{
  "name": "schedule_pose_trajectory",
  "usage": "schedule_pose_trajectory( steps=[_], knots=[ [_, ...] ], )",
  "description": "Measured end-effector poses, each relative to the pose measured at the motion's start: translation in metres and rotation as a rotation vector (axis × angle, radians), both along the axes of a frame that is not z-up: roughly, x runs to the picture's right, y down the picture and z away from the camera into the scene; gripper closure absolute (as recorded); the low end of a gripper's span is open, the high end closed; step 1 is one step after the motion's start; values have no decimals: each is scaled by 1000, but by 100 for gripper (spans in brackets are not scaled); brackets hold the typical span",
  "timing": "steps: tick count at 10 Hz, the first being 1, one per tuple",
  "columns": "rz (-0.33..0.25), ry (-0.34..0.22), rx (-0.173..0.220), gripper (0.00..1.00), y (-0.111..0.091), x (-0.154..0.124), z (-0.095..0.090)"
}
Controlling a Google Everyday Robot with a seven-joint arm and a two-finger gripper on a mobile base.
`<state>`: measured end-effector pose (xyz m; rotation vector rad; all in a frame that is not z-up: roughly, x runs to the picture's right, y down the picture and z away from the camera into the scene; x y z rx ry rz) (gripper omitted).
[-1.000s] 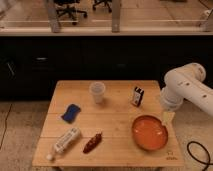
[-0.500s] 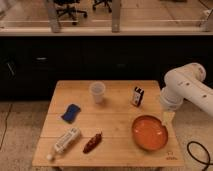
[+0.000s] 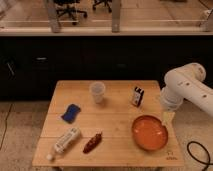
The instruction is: Knock the eraser over
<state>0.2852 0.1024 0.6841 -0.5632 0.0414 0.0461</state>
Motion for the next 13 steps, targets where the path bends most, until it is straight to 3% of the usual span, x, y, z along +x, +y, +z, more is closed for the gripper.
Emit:
schedule_pose_trajectory(
  steps=[2, 5, 9, 13],
  knots=[
    [-2, 3, 4, 30, -2, 1, 3],
    [-28, -3, 23, 61, -22, -4, 25],
    [-34, -8, 38, 98, -28, -6, 34],
    [-44, -37, 64, 100, -52, -35, 62]
  ],
)
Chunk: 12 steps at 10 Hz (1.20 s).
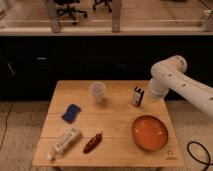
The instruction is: Knock the eraser over
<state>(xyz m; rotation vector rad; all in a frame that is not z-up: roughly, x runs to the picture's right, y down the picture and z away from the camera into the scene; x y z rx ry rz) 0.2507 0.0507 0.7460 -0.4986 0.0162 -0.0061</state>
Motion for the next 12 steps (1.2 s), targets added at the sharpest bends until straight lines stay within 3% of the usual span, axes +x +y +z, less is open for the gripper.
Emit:
schedule_pose_trajectory(
  steps=[2, 12],
  knots=[
    [-1, -6, 1, 100, 0, 2, 6],
    [-24, -61, 32, 100, -12, -47, 34]
  ],
)
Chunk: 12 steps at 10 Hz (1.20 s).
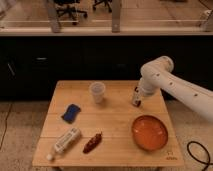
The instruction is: Knock the eraser over
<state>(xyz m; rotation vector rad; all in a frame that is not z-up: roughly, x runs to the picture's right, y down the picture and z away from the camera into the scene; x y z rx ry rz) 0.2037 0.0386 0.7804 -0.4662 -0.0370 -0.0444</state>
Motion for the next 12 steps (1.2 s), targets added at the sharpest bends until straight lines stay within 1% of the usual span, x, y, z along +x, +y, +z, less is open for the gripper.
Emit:
schedule_pose_trajectory(
  steps=[6, 12],
  knots=[
    [-11, -19, 16, 100, -9, -12, 15],
    [-13, -32, 31, 100, -14, -16, 26]
  ],
)
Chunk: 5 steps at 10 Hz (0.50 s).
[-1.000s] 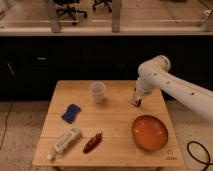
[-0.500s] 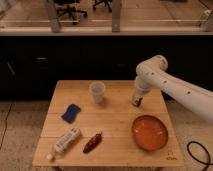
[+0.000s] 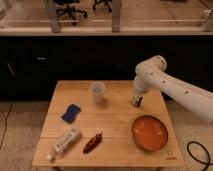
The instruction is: Knock the eraser over
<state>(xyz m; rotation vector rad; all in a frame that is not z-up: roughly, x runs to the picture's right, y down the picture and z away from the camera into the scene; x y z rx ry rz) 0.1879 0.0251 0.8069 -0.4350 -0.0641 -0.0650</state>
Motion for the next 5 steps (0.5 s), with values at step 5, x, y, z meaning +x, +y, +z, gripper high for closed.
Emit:
schedule_pose_trajectory(
  steps=[5],
  knots=[
    [-3, -12, 12, 100, -3, -3, 8]
  ],
)
